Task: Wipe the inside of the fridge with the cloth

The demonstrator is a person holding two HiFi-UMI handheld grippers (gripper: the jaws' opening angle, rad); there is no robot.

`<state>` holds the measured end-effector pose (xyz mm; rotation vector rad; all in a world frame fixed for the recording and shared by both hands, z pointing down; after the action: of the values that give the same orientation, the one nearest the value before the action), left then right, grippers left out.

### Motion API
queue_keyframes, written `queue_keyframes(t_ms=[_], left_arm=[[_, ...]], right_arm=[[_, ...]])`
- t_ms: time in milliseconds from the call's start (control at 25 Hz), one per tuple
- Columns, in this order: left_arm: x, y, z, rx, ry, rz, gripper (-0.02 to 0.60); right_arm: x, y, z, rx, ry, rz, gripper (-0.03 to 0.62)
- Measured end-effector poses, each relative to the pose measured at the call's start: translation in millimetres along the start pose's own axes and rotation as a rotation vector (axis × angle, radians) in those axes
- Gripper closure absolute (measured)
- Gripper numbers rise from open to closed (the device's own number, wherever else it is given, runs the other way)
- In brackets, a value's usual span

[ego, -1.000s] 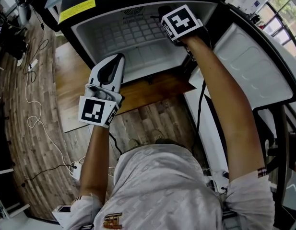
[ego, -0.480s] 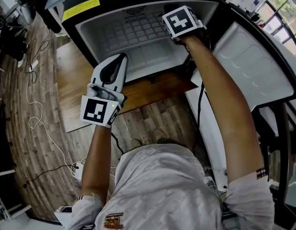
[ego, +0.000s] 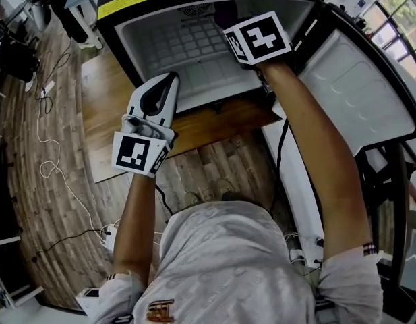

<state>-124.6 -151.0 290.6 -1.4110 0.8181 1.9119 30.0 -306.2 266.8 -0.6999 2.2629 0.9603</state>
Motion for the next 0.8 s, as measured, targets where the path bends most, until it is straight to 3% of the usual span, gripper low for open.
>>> queue_keyframes(t_ms=[320, 800], left_arm=[[0, 0, 11, 0.003, 0.002, 0.003, 0.581], [9, 14, 34, 0.059, -0.006, -0.013, 0.581]], right_arm=[[56, 79, 3, 0.227, -0.102, 0.003, 0.48], [87, 138, -37, 0.343, -0.077, 0.06, 0.48]])
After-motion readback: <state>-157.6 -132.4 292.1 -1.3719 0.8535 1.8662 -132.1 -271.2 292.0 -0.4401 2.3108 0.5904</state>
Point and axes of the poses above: the fingertips, and each gripper's own axes: z backward along the fingers, y to its left, x out of its top, the point moved 5 cm from there along z, backward along the fingers, and after that the axes turned 13 degrees about z, right-handed, at the moved point
